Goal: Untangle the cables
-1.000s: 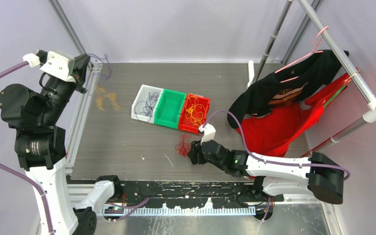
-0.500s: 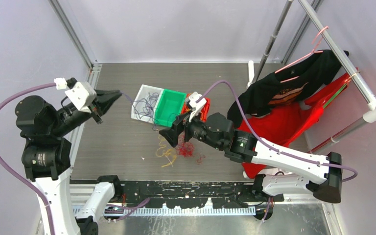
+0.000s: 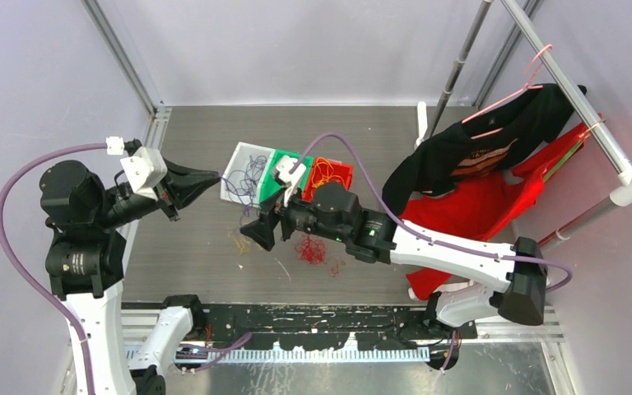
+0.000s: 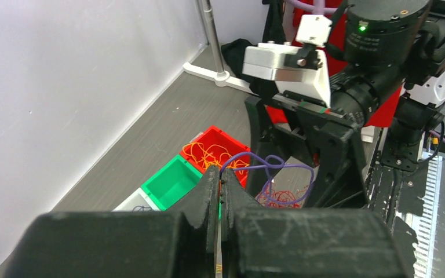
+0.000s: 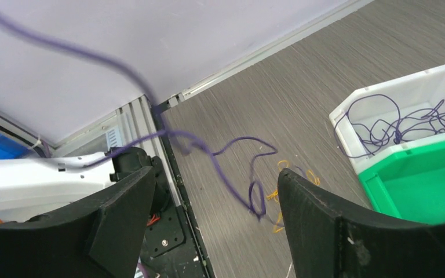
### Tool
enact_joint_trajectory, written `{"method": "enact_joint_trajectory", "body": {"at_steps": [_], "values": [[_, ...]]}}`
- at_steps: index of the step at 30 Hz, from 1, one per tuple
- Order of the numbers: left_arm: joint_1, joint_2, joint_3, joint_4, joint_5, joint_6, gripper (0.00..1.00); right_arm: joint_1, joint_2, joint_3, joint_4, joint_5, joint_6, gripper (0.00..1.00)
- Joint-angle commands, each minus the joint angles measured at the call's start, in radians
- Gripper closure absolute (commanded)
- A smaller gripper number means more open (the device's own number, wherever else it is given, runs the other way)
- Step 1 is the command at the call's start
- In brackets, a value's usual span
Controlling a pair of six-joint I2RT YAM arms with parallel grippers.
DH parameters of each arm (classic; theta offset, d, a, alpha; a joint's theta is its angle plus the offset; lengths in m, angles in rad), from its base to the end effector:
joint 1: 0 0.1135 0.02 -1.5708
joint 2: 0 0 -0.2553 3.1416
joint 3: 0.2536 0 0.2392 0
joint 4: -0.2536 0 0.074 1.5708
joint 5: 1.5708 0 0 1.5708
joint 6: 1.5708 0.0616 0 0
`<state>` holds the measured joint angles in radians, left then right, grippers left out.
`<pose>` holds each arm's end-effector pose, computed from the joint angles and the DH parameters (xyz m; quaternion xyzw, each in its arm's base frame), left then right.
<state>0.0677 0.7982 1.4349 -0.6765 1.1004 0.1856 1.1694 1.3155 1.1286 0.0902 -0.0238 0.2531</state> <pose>0.0976 -0.0484 0.4782 0.3979 0.5922 -0.2994 0.6335 0.1273 0.3036 0.3634 -0.3346 0.6605 0.4454 0.5034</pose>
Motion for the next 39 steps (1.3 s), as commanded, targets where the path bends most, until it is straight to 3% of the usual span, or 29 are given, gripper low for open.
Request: {"method": "enact_joint_trajectory", "body": {"at_steps": [1,6,17,29,32,39], "values": [[0.007,-0.014,0.014,0.020,0.047,-0.019,1.00,0.004,0.031,0.073,0.091,-0.008,0.005,0.20],[0.006,-0.018,0.016,0.040,0.037,-0.016,1.00,0.004,0.053,0.043,0.130,0.035,0.009,0.20],[0.006,0.004,0.064,0.259,0.020,-0.248,1.00,0.023,0.140,-0.107,0.332,0.074,0.059,0.16],[0.007,0.038,0.173,0.363,0.010,-0.362,1.00,0.027,0.239,-0.255,0.461,0.263,0.111,0.39],[0.006,0.052,0.213,0.373,-0.043,-0.364,1.00,0.027,0.240,-0.298,0.483,0.283,0.117,0.41],[0.007,0.081,0.283,0.444,-0.316,-0.378,1.00,0.027,0.239,-0.388,0.505,0.326,0.127,0.43]]}}
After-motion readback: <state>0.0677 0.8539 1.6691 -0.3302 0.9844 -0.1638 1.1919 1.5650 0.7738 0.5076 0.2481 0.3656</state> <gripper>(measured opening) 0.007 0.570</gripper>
